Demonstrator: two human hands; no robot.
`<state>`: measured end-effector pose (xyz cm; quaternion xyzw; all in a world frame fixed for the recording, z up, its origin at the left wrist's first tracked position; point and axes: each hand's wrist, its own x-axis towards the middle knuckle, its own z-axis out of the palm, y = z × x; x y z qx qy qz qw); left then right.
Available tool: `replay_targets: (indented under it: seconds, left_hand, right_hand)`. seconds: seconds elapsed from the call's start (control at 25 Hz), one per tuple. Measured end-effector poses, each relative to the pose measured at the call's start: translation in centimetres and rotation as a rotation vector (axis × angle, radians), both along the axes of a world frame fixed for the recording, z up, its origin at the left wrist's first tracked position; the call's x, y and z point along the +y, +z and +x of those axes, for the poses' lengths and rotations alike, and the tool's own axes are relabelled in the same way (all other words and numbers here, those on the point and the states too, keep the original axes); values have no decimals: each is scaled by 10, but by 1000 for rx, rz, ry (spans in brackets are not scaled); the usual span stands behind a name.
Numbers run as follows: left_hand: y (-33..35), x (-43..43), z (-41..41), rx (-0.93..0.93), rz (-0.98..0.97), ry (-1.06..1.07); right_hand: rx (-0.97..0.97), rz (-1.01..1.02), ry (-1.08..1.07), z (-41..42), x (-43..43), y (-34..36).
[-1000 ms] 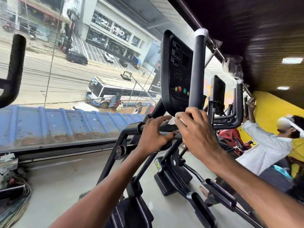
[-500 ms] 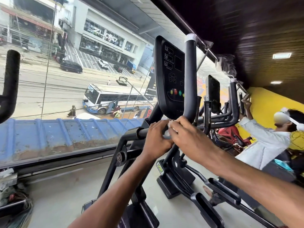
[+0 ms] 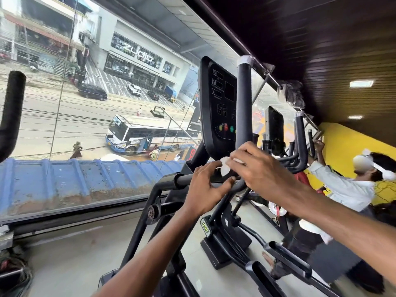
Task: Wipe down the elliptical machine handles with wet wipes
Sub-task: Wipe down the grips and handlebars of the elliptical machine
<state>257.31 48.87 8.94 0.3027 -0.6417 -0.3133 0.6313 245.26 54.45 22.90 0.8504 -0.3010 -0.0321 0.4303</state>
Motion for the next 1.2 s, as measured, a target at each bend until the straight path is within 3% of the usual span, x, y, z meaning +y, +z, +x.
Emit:
replay_targets:
  seconds: [0.16, 0.4, 0.56, 0.64, 0.72, 0.88, 1.04, 1.2]
  left_hand:
    - [12, 5, -4, 74, -2, -28]
    - [25, 11, -3, 178, 39, -66]
    - [34, 10, -7, 264, 139, -62]
    - [37, 9, -8, 261, 146, -34]
    - [39, 7, -8, 232, 146, -26]
    - [41, 3, -8, 229, 185, -57]
    - [50, 2, -9, 264, 196, -70]
    - [69, -3, -8, 278, 181, -95]
  right_hand:
    - [80, 48, 31, -3, -4, 17]
    - [15, 108, -58, -5, -15, 45]
    - [-73, 32, -80, 4, -37, 73]
    - [-116, 99, -48, 6, -41, 73]
    - [-3, 200, -36, 9, -42, 69]
    - [-38, 91, -31, 13, -58, 87]
    - [44, 236, -41, 19, -65, 95]
    - [-27, 107, -32, 25, -80, 110]
